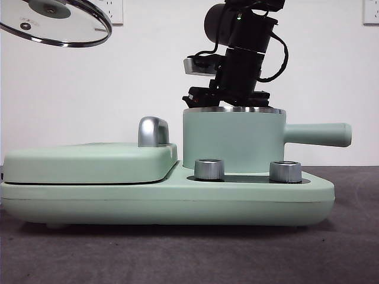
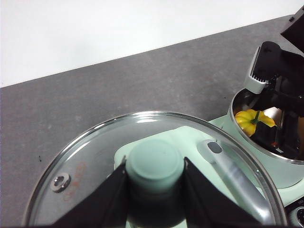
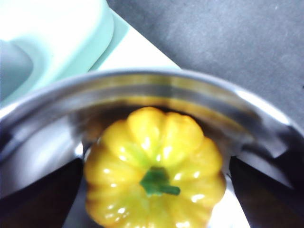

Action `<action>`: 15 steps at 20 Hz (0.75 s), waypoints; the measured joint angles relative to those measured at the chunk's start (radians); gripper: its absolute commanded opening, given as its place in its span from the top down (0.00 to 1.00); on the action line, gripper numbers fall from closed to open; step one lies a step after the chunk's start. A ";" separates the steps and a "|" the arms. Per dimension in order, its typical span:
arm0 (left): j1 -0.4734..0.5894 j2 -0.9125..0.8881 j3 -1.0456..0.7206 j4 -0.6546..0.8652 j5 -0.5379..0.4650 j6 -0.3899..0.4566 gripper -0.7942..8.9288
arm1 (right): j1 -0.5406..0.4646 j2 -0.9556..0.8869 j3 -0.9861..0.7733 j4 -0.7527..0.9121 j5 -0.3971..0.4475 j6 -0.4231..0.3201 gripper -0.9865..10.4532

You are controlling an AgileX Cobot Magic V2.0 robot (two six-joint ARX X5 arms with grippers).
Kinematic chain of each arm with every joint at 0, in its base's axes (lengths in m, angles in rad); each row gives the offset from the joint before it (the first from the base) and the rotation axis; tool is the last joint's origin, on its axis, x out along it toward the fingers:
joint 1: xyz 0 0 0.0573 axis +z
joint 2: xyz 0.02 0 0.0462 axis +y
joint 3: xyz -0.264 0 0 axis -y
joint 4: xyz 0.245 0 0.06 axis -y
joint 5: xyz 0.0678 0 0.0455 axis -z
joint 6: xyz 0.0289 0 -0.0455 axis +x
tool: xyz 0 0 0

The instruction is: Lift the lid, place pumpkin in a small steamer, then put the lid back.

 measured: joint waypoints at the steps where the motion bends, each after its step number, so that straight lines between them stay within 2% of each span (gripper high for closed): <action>1: 0.000 0.000 0.000 0.000 0.000 0.000 0.90 | 0.000 0.000 0.001 0.000 0.000 -0.001 0.47; 5: 0.000 0.000 0.000 0.000 0.000 0.000 0.90 | -0.002 -0.019 0.002 -0.025 -0.012 0.005 0.50; 10: 0.000 0.000 0.000 0.000 0.000 0.000 0.90 | 0.004 -0.163 0.001 -0.039 -0.020 0.011 0.53; 15: 0.000 0.000 0.000 0.000 0.000 0.000 0.90 | 0.004 -0.277 0.002 -0.124 -0.019 0.055 0.56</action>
